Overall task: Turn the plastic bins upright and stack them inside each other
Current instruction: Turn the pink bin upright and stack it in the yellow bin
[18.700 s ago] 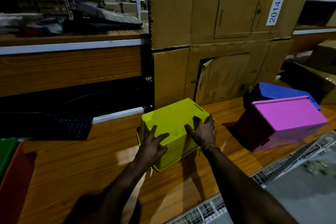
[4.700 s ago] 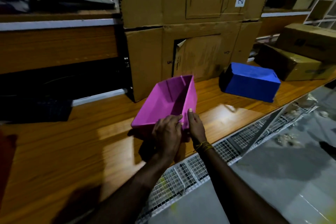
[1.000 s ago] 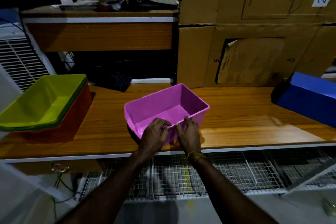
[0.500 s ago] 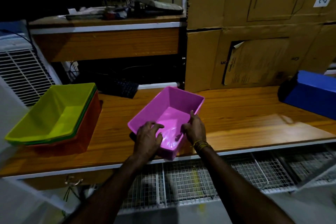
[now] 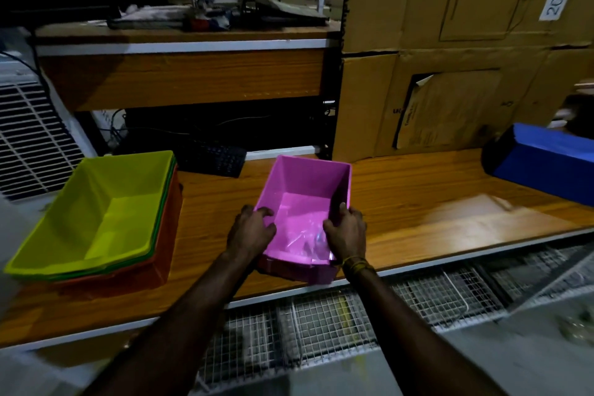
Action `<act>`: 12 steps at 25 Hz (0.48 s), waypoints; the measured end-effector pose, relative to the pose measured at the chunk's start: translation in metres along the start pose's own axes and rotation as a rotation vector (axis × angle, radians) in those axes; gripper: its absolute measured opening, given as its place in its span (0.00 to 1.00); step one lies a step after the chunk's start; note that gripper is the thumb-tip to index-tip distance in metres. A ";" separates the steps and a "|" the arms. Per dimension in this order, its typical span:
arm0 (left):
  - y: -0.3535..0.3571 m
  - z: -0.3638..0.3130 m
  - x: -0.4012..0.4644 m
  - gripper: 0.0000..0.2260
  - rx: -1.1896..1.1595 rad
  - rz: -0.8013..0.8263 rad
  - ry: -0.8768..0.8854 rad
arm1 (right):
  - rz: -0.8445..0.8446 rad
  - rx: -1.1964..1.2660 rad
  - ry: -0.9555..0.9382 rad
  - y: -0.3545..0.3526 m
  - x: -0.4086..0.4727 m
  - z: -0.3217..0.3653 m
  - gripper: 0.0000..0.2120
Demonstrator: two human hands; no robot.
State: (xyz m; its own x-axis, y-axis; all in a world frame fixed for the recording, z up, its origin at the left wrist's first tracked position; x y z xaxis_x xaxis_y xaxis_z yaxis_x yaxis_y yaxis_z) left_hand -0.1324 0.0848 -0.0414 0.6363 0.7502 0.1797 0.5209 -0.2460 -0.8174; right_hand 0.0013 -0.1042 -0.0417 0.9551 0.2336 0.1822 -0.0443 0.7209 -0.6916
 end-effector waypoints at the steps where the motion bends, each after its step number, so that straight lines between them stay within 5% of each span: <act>1: -0.004 0.000 -0.001 0.19 0.013 -0.028 0.025 | 0.000 -0.013 -0.006 0.001 -0.001 0.005 0.27; 8: -0.014 0.013 0.009 0.16 0.103 -0.044 0.152 | 0.034 -0.190 -0.075 0.016 -0.033 0.018 0.26; 12: -0.018 0.015 0.011 0.16 0.036 -0.073 0.117 | -0.060 -0.083 -0.001 0.009 -0.042 0.023 0.25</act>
State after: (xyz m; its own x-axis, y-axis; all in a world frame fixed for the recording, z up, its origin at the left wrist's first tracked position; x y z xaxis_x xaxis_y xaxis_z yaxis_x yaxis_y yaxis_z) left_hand -0.1434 0.1074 -0.0328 0.6606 0.6879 0.3006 0.5490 -0.1696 -0.8184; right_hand -0.0457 -0.0926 -0.0394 0.9551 0.1924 0.2254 0.0371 0.6770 -0.7351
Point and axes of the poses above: each hand's wrist, its own x-axis towards the middle knuckle, its own y-axis out of the palm, z = x × y, the point moved 7 cm from there along x, towards the middle knuckle, and after that the axes turned 11 degrees about -z, right-handed, at the moved point
